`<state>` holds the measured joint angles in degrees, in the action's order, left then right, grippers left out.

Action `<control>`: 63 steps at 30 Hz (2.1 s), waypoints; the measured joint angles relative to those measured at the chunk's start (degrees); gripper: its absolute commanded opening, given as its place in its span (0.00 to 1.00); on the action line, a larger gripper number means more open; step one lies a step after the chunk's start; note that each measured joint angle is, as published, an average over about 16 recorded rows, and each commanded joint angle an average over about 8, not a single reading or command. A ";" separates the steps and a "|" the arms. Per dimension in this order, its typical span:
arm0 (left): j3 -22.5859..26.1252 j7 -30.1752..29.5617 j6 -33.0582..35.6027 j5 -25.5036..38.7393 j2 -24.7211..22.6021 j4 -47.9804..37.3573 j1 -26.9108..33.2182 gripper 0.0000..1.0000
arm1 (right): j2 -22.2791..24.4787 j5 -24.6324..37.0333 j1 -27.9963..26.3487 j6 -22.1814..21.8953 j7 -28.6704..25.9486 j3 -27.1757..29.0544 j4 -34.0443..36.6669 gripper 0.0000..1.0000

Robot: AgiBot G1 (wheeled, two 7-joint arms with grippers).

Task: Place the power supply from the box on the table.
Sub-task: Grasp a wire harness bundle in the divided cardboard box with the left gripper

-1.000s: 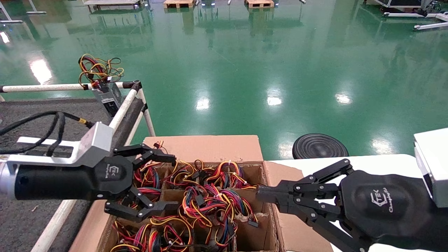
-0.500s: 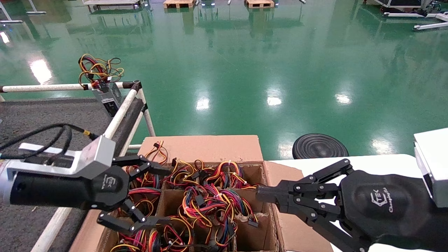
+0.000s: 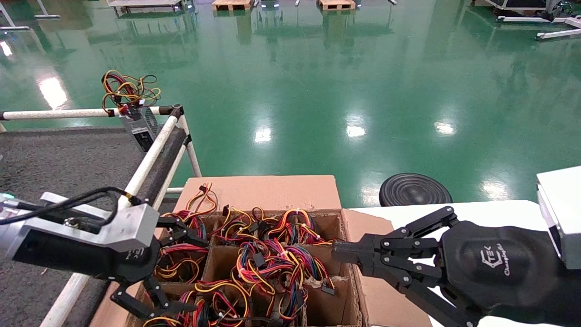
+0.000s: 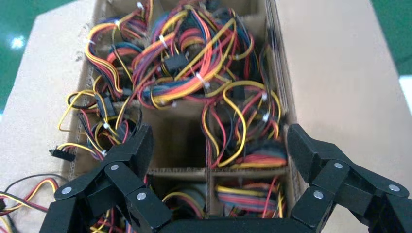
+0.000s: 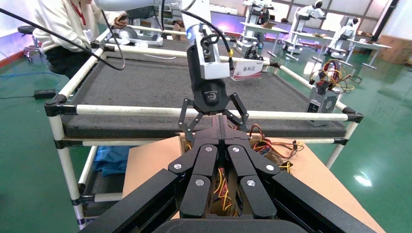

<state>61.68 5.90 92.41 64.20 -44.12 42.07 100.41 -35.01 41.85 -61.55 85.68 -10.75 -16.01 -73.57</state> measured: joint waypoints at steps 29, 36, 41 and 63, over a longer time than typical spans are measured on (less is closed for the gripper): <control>6.56 13.62 0.86 -0.63 -8.15 -11.69 6.44 1.00 | 0.00 0.00 0.00 0.00 0.00 0.00 0.00 0.00; 7.04 14.77 1.04 -1.83 -9.15 -12.86 6.40 1.00 | 0.00 0.00 0.00 0.00 0.00 0.00 0.00 0.00; 7.29 15.48 1.13 -2.59 -9.77 -13.58 6.31 1.00 | 0.00 0.00 0.00 0.00 0.00 0.00 0.00 0.00; 8.19 18.98 -0.78 -4.61 -12.63 -17.83 4.75 1.00 | 0.00 0.00 0.00 0.00 0.00 0.00 0.00 0.00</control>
<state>69.87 24.87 91.63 59.59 -56.75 24.25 105.16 -35.01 41.85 -61.55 85.68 -10.75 -16.01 -73.57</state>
